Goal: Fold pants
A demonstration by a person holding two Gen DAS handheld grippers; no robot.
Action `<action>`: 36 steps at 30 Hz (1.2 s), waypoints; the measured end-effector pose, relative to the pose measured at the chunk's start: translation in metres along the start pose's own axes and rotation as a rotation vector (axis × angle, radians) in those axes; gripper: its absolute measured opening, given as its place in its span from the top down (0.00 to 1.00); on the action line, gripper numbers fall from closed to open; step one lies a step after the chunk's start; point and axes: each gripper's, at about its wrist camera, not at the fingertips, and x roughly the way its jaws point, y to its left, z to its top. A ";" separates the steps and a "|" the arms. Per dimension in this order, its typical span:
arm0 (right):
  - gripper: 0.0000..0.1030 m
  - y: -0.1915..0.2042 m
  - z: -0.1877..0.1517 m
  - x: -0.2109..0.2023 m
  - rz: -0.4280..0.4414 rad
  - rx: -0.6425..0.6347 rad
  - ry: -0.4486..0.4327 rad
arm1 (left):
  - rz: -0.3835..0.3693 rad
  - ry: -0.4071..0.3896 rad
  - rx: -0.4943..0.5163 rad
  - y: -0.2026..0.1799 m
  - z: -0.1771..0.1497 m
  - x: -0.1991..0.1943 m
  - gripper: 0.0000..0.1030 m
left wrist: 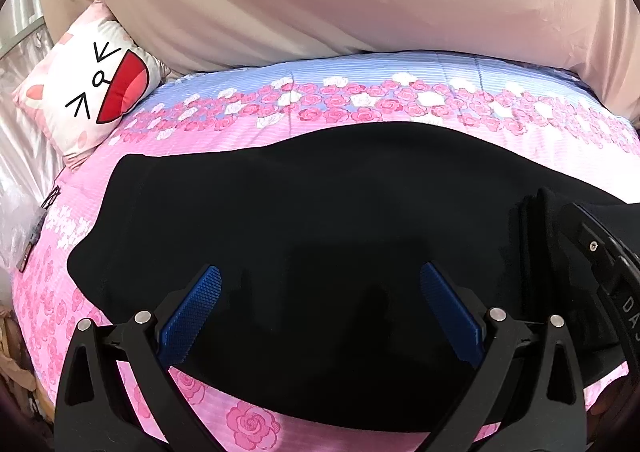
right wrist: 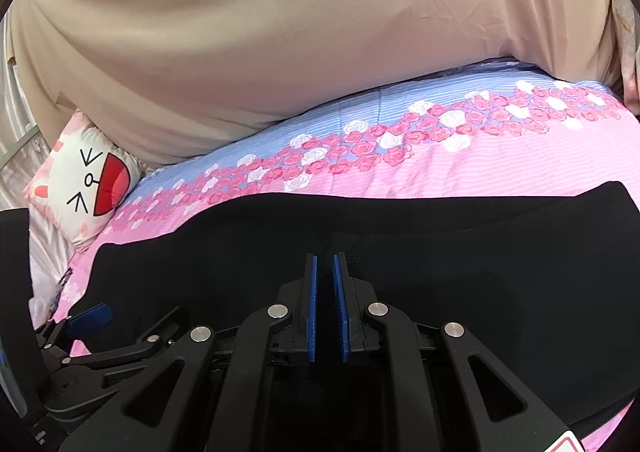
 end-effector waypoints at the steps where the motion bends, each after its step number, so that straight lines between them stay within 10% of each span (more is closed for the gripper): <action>1: 0.89 0.000 0.000 0.001 0.001 0.002 0.005 | 0.001 0.003 -0.003 0.000 0.000 0.000 0.05; 18: 0.89 0.008 -0.004 0.004 -0.029 -0.050 0.015 | -0.014 0.023 -0.062 0.039 -0.008 0.001 0.05; 36: 0.82 0.012 -0.018 -0.003 -0.137 -0.057 0.042 | 0.014 0.126 -0.398 0.244 -0.055 0.038 0.05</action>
